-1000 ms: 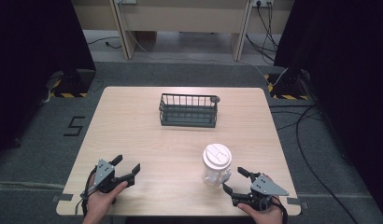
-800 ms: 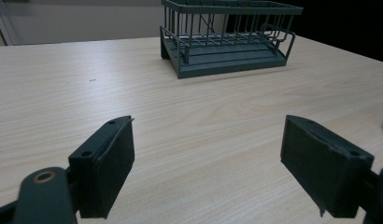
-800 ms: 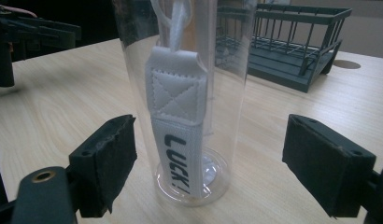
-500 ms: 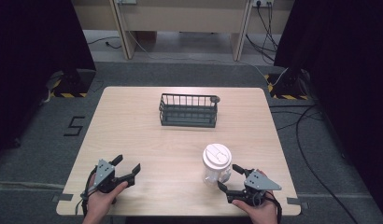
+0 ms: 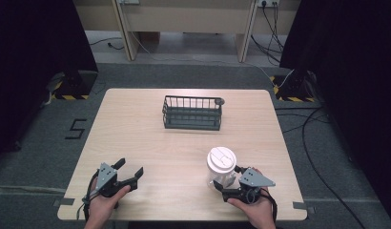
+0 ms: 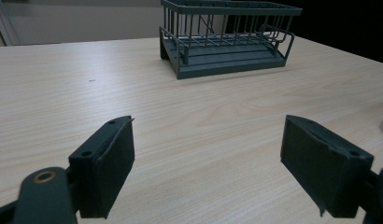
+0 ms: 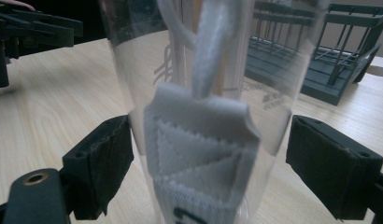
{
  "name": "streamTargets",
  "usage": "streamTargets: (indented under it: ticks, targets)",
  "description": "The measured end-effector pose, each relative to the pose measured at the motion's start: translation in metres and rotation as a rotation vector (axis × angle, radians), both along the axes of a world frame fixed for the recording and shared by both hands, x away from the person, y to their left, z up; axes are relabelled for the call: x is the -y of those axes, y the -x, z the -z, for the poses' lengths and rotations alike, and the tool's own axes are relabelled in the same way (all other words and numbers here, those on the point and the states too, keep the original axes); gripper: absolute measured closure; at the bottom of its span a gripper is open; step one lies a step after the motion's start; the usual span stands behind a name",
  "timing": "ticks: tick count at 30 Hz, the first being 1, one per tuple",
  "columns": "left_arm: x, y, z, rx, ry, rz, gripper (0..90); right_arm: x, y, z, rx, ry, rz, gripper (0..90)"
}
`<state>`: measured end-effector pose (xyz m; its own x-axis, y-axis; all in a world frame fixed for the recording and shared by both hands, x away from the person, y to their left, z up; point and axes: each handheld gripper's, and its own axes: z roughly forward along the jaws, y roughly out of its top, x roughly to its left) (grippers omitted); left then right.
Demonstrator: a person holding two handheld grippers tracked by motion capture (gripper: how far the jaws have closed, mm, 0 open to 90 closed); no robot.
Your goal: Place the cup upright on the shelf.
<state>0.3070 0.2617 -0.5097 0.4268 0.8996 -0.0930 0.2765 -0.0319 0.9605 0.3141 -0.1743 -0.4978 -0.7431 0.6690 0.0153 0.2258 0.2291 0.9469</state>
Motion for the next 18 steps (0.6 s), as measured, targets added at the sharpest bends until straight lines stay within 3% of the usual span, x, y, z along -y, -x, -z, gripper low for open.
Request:
streamTargets:
  ticks: [4, 18]
  targets:
    - [-0.0006, -0.0002, -0.0001, 0.001, 0.001, -0.001, 17.1, -0.0056, -0.0037, 0.0013, 0.018, 0.029, -0.002, 13.8]
    - [-0.0016, -0.0005, -0.0005, 0.002, 0.004, 0.000, 17.2, -0.0113, -0.0076, 0.0039, 0.030, 0.009, -0.005, 17.9]
